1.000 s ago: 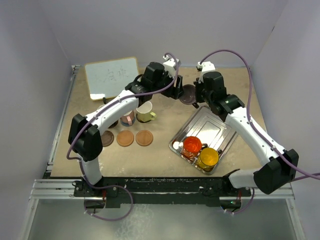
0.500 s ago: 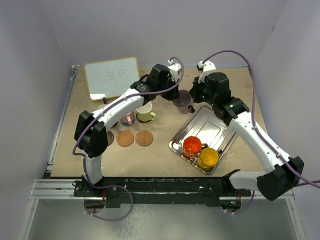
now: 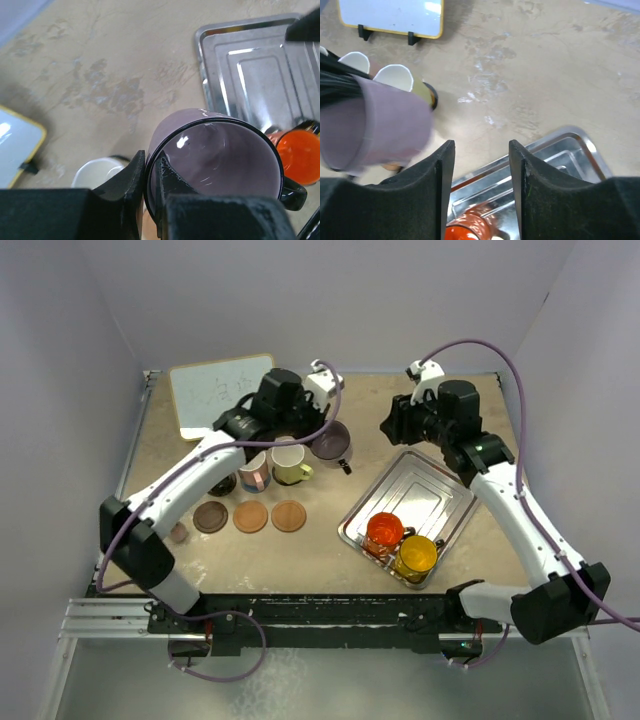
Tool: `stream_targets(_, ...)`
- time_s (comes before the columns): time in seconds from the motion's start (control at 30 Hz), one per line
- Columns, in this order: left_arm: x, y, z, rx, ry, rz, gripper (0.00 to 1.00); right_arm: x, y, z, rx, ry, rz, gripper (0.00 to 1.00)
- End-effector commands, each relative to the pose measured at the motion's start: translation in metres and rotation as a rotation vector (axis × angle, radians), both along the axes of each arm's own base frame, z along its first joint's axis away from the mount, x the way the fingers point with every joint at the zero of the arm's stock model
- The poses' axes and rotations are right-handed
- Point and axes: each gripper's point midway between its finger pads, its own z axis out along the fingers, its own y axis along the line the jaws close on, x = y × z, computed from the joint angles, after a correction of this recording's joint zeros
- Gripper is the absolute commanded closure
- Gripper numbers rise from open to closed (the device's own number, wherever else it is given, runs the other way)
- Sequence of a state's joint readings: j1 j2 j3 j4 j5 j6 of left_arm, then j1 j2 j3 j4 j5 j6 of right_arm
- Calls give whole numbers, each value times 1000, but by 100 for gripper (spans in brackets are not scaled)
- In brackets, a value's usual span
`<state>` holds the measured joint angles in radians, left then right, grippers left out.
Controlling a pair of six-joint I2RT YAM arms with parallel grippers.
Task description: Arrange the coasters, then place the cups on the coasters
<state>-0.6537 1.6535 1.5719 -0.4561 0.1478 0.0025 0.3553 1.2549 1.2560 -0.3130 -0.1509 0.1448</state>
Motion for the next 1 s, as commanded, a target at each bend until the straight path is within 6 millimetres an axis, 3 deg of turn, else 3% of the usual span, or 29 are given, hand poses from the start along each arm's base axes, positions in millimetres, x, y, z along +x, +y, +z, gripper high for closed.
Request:
stream_targets(0.0, -17, 55, 51, 68, -152, -6, 97, -10, -9, 29, 0, -71, 71, 47)
stream_targets(0.13, -34, 115, 40, 166, -123, 41, 97, -18, -14, 21, -74, -53, 111, 28)
stream_targets(0.23, -48, 159, 23, 251, -98, 100, 97, -27, -18, 5, -126, -13, 143, 26)
stream_targets(0.33, -67, 190, 4, 304, -71, 135, 97, -33, -18, -7, -143, -2, 170, 26)
stream_targets(0.5, -86, 240, -26, 370, 5, 217, 97, -36, -19, -7, -135, -6, 184, 26)
stream_targets(0.77, -107, 299, -66, 401, 114, 283, 97, -35, -17, -20, -142, 30, 204, 26)
stream_targets(0.97, -100, 325, -90, 361, 141, 310, 97, -37, -15, -23, -139, 43, 220, 27)
